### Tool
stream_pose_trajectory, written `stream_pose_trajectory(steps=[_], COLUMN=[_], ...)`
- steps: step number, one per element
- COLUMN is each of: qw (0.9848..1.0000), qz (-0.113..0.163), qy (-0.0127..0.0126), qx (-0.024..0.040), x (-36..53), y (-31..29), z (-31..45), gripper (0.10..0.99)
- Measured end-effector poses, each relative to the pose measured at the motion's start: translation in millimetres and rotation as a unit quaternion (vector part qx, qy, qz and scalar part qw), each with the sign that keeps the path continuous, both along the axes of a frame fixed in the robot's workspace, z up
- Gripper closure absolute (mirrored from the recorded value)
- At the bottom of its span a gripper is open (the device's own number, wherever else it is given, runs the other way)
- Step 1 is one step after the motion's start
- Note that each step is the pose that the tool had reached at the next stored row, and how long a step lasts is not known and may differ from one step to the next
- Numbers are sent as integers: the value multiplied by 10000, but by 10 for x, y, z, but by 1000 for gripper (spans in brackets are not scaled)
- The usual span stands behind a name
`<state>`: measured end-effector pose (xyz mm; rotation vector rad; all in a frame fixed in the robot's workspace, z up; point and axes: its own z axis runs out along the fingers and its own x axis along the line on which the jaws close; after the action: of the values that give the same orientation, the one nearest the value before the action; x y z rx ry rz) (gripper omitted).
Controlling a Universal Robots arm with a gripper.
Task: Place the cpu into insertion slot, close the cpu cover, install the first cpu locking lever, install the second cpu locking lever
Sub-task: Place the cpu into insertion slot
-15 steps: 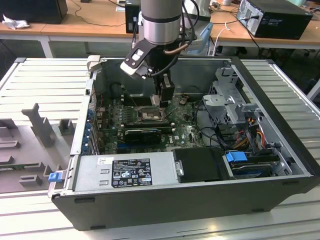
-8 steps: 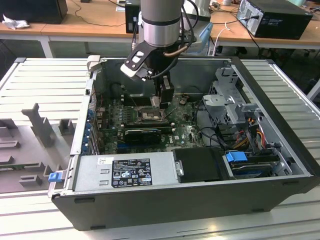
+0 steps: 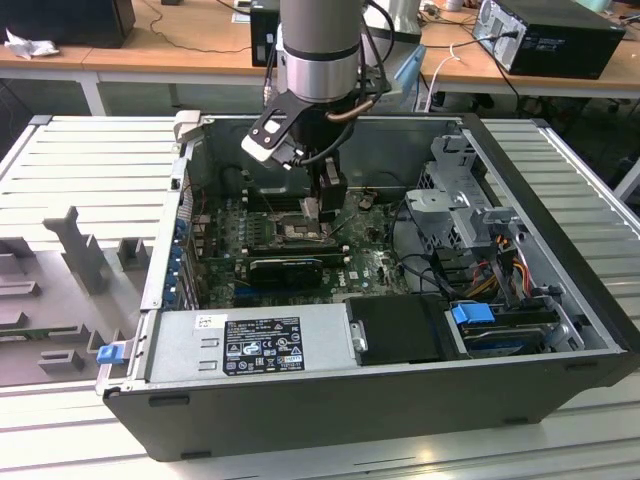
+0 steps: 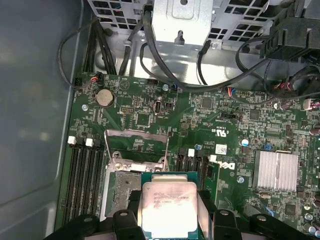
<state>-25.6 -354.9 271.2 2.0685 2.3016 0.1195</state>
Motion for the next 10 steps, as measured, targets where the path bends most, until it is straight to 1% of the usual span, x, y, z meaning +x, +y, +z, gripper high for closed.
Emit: stream_pose_trajectory(steps=[10], qw=[10000], qz=[-28], qy=[0], qx=[-1], x=[-15], y=[5], z=[-70], gripper=[557])
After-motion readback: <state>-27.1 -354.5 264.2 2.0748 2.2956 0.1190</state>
